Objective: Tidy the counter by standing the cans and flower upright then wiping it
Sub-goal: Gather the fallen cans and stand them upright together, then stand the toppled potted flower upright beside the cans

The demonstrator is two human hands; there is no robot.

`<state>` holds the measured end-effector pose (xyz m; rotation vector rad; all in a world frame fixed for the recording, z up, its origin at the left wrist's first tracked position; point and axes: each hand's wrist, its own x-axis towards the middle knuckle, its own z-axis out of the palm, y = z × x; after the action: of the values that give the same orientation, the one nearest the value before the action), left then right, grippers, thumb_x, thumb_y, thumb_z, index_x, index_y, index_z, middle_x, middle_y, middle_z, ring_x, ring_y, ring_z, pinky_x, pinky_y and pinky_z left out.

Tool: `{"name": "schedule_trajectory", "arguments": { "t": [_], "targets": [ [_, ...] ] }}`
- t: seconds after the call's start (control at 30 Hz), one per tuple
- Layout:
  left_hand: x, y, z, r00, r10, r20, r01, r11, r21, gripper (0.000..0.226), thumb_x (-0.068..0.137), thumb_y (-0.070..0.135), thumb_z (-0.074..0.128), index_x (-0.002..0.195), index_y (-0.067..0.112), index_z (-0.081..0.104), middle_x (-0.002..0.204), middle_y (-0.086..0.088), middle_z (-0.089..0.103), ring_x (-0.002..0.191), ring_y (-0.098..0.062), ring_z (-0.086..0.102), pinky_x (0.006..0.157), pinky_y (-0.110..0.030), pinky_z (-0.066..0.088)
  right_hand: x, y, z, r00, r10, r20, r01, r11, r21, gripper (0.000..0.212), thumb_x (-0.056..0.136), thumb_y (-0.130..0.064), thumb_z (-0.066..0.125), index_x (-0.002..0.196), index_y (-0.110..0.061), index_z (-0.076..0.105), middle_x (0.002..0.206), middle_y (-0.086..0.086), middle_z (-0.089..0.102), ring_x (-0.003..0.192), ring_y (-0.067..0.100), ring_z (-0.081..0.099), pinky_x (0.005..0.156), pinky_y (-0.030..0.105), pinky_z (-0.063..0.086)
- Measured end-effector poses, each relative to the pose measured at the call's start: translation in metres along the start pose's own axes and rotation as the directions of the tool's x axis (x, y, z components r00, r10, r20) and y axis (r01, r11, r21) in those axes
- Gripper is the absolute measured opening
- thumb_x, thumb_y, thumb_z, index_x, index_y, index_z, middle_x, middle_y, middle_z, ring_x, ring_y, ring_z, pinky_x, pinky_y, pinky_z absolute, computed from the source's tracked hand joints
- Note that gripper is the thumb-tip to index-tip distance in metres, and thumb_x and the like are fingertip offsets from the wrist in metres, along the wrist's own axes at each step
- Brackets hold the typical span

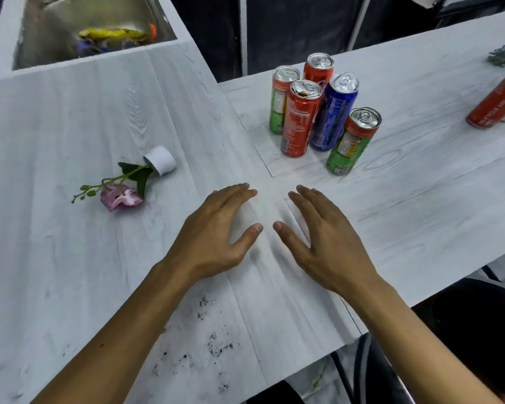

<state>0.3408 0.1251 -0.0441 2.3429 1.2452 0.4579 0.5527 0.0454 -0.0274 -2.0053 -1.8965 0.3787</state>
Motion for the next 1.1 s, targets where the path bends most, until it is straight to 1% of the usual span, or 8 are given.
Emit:
{"name": "schedule_trajectory", "arguments": {
  "t": [0.17, 0.27, 0.37, 0.47, 0.57, 0.77, 0.97, 1.1],
  "targets": [
    [-0.040, -0.026, -0.027, 0.997, -0.048, -0.058, 0.049, 0.999, 0.018, 0.063, 0.096, 0.063, 0.051, 0.152, 0.039, 0.039, 0.162, 0.019, 0.034, 0.150, -0.004, 0.029, 0.117, -0.026, 0.028, -0.003, -0.046, 0.015, 0.997, -0.070, 0.022, 0.070, 0.997, 0.023, 0.070, 0.100, -0.060, 0.043, 0.157, -0.019, 0.035, 0.165, 0.000, 0.029, 0.153, 0.016, 0.022, 0.125, 0.035, 0.019],
    [-0.062, -0.042, -0.042, 0.993, -0.074, -0.091, 0.077, 0.996, 0.039, 0.063, 0.095, 0.064, 0.050, 0.152, 0.038, 0.040, 0.161, 0.019, 0.036, 0.149, -0.004, 0.030, 0.115, -0.027, 0.029, -0.004, -0.070, 0.025, 0.992, -0.123, 0.036, 0.122, 0.992, 0.041, 0.070, 0.100, -0.057, 0.045, 0.156, -0.017, 0.036, 0.165, 0.001, 0.030, 0.153, 0.017, 0.023, 0.123, 0.041, 0.024],
    [-0.081, -0.056, -0.053, 0.987, -0.120, -0.106, 0.126, 0.991, 0.045, 0.064, 0.094, 0.064, 0.051, 0.153, 0.039, 0.040, 0.162, 0.018, 0.034, 0.149, -0.004, 0.028, 0.113, -0.026, 0.026, -0.003, -0.092, 0.036, 0.985, -0.164, 0.055, 0.162, 0.985, 0.053, 0.069, 0.100, -0.057, 0.045, 0.157, -0.018, 0.036, 0.165, 0.001, 0.030, 0.153, 0.017, 0.023, 0.122, 0.042, 0.025],
    [-0.094, -0.067, -0.060, 0.981, -0.154, -0.122, 0.160, 0.986, 0.045, 0.066, 0.094, 0.064, 0.050, 0.153, 0.038, 0.040, 0.163, 0.017, 0.034, 0.150, -0.005, 0.028, 0.115, -0.027, 0.027, -0.001, -0.108, 0.045, 0.977, -0.203, 0.065, 0.199, 0.979, 0.052, 0.069, 0.101, -0.056, 0.047, 0.157, -0.018, 0.036, 0.165, 0.001, 0.030, 0.152, 0.017, 0.024, 0.122, 0.042, 0.025],
    [-0.103, -0.075, -0.066, 0.975, -0.163, -0.149, 0.171, 0.984, 0.047, 0.064, 0.095, 0.063, 0.051, 0.152, 0.036, 0.041, 0.162, 0.015, 0.036, 0.149, -0.006, 0.030, 0.114, -0.026, 0.027, 0.005, -0.119, 0.051, 0.969, -0.236, 0.076, 0.233, 0.971, 0.053, 0.068, 0.101, -0.055, 0.049, 0.156, -0.017, 0.036, 0.164, 0.002, 0.031, 0.152, 0.018, 0.025, 0.122, 0.043, 0.027],
    [-0.109, -0.087, -0.075, 0.964, -0.186, -0.191, 0.195, 0.981, 0.025, 0.061, 0.095, 0.058, 0.056, 0.150, 0.033, 0.044, 0.157, 0.012, 0.043, 0.145, -0.009, 0.036, 0.113, -0.030, 0.034, 0.020, -0.132, 0.059, 0.955, -0.283, 0.089, 0.279, 0.959, 0.050, 0.068, 0.101, -0.053, 0.050, 0.156, -0.017, 0.036, 0.164, 0.002, 0.031, 0.151, 0.018, 0.026, 0.121, 0.043, 0.028],
    [-0.109, -0.098, -0.081, 0.952, -0.215, -0.219, 0.225, 0.974, 0.019, 0.062, 0.095, 0.058, 0.055, 0.151, 0.034, 0.044, 0.156, 0.014, 0.043, 0.143, -0.006, 0.035, 0.106, -0.017, 0.023, 0.045, -0.140, 0.062, 0.946, -0.316, 0.076, 0.311, 0.948, 0.069, 0.068, 0.100, -0.050, 0.054, 0.156, -0.015, 0.037, 0.163, 0.004, 0.033, 0.150, 0.019, 0.029, 0.120, 0.043, 0.030],
    [-0.107, -0.105, -0.085, 0.947, -0.223, -0.232, 0.231, 0.973, 0.009, 0.061, 0.095, 0.057, 0.056, 0.151, 0.035, 0.044, 0.156, 0.014, 0.044, 0.144, -0.006, 0.036, 0.110, -0.022, 0.027, 0.065, -0.145, 0.065, 0.940, -0.336, 0.065, 0.332, 0.941, 0.070, 0.067, 0.100, -0.048, 0.055, 0.155, -0.014, 0.037, 0.162, 0.005, 0.036, 0.149, 0.019, 0.033, 0.120, 0.041, 0.032]
  ]
}}
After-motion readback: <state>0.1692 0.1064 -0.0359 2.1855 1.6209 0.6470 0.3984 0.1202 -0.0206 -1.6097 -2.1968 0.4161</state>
